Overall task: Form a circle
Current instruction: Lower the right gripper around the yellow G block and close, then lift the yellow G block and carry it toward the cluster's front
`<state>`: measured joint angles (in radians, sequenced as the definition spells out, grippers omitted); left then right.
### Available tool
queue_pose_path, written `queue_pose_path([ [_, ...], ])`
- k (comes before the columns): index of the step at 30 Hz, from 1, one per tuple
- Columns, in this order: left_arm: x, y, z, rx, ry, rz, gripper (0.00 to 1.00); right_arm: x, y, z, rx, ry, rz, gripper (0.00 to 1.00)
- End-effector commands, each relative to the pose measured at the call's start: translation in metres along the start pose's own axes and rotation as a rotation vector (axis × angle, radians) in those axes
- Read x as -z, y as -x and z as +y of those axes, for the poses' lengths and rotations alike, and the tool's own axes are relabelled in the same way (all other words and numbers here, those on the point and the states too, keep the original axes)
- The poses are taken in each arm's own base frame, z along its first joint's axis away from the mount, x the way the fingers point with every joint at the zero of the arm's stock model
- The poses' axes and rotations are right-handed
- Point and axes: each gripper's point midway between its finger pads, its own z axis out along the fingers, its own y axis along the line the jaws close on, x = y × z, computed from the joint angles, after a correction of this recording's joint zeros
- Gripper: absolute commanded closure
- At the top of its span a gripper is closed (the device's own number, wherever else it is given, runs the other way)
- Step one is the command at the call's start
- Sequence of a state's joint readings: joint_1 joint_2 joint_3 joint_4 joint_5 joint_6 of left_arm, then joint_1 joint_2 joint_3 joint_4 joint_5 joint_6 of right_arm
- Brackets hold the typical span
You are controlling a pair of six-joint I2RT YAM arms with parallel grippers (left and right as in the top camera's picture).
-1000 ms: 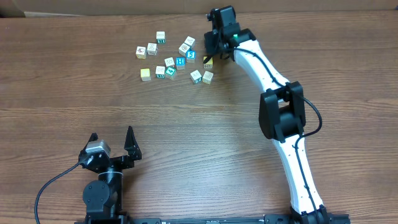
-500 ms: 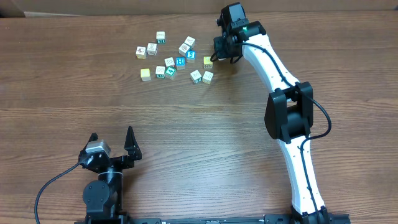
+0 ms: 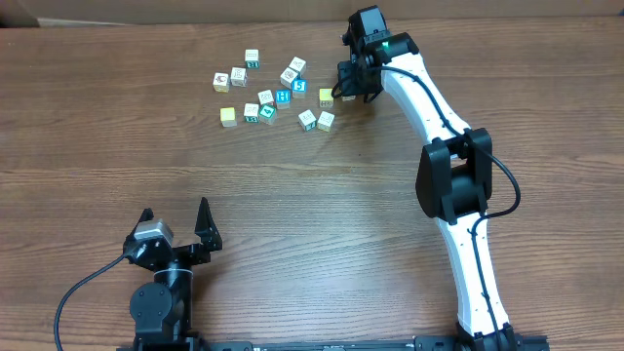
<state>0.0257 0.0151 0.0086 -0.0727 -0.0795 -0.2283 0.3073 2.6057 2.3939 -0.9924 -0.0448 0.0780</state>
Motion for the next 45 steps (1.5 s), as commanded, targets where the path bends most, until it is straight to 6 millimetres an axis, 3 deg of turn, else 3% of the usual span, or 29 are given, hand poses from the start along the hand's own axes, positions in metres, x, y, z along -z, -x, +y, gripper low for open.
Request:
queue_pose_path([
  [1, 0.0, 0.001, -0.002, -0.023, -0.008, -0.006, 0.0, 0.021, 0.012, 0.0, -0.002, 0.005, -0.04, 0.59],
  [8, 0.0, 0.001, -0.002, -0.022, -0.008, -0.007, 0.01, 0.021, 0.01, 0.0, -0.003, 0.003, -0.03, 0.67],
  [11, 0.0, 0.001, -0.002, -0.023, -0.008, -0.006, 0.0, 0.021, 0.008, -0.001, -0.003, 0.002, -0.023, 0.55],
  [14, 0.0, 0.001, -0.002, -0.022, -0.009, -0.007, 0.0, 0.021, 0.008, -0.001, -0.004, 0.002, -0.024, 0.54],
  [19, 0.0, 0.001, -0.002, -0.022, -0.008, -0.006, 0.0, 0.02, 0.008, -0.001, -0.003, 0.002, -0.023, 0.65],
  [26, 0.0, 0.001, -0.002, -0.022, -0.009, -0.007, 0.0, 0.014, 0.004, -0.002, -0.004, 0.001, -0.017, 0.61],
  [33, 0.0, 0.001, -0.002, -0.022, -0.008, -0.007, 0.01, 0.014, 0.012, -0.001, -0.002, 0.005, -0.048, 0.68],
  [39, 0.0, 0.001, -0.002, -0.023, -0.008, -0.007, 0.0, 0.039, 0.026, 0.001, -0.001, 0.008, -0.097, 0.81],
  [45, 0.0, 0.001, -0.002, -0.022, -0.009, -0.007, 0.0, 0.092, 0.045, 0.003, -0.003, 0.016, -0.173, 0.81],
])
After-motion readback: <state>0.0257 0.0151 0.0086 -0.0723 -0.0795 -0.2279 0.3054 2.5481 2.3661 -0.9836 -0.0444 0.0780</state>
